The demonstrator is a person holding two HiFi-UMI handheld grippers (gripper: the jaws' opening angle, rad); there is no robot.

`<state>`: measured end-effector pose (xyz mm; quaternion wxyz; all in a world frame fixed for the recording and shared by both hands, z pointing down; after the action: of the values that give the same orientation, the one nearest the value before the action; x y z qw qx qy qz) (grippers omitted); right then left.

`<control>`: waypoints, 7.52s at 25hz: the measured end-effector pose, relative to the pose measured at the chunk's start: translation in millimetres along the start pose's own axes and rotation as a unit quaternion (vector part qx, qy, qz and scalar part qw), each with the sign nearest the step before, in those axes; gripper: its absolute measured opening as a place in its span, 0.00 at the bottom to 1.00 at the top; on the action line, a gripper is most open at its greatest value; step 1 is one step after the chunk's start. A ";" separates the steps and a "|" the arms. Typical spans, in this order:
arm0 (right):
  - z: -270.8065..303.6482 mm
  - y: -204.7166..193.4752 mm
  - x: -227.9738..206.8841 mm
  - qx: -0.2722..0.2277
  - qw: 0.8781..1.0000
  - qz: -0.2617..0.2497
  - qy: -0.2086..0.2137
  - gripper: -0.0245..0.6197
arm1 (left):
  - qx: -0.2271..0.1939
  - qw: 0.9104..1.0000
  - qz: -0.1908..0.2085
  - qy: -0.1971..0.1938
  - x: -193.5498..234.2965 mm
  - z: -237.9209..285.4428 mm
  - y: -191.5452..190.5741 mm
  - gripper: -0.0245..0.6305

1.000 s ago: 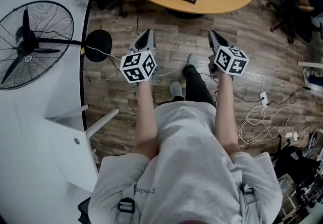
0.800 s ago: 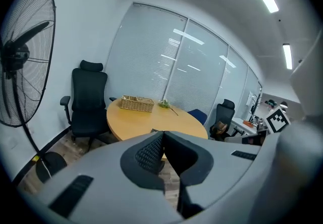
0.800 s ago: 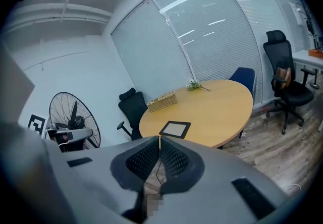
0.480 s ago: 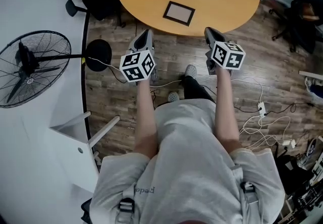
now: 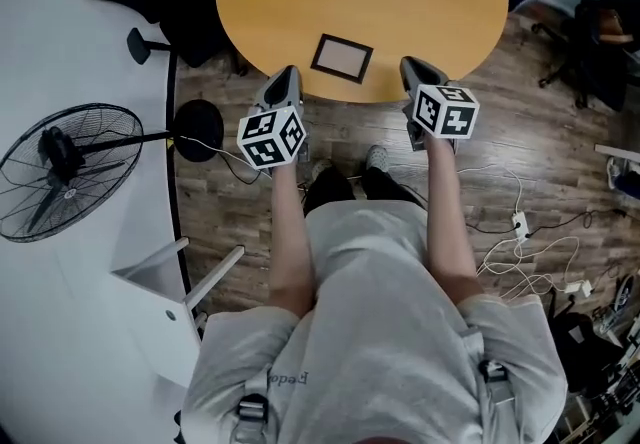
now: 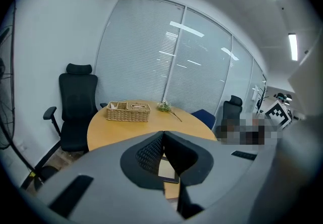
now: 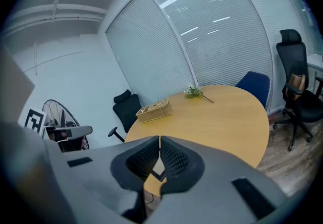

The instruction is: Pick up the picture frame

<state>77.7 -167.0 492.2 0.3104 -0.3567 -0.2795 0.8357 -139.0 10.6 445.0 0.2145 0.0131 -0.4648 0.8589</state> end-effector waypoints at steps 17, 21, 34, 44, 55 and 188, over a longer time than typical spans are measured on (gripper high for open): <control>30.6 30.4 5.7 -0.058 0.993 0.052 -0.088 0.08 | 0.029 0.990 0.077 -0.111 19.2 86.1 57.3 0.08; 42.9 31.1 14.9 -0.074 0.988 0.071 -0.114 0.08 | 0.033 0.986 0.086 -0.141 35.3 103.4 66.4 0.08; 82.0 15.6 32.4 -0.069 0.980 0.092 -0.163 0.08 | 0.073 0.975 0.105 -0.184 63.9 150.0 60.4 0.08; 91.3 0.8 32.2 -0.053 0.976 0.106 -0.181 0.08 | 0.117 0.968 0.127 -0.181 47.8 167.2 25.0 0.08; 101.8 -16.2 31.9 -0.025 0.977 0.120 -0.173 0.25 | 0.151 0.962 0.133 -0.186 49.9 174.2 10.5 0.28; 154.8 -95.4 8.2 0.077 0.957 0.160 -0.229 0.16 | 0.278 0.947 0.110 -0.113 48.9 225.6 -75.4 0.18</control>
<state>-15.6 -137.1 645.7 0.1272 -0.1706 -0.2172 0.9527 -194.6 -117.5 643.7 0.0521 0.1180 -0.2272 0.9653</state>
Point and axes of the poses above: the fingertips, and each gripper's own axes: z forward along the fingers, x to its left, y out of its top, the point moved 7 cm from there along -z, backward along the fingers, and after that the axes turned 7 degrees about x, right-handed, at the moved point
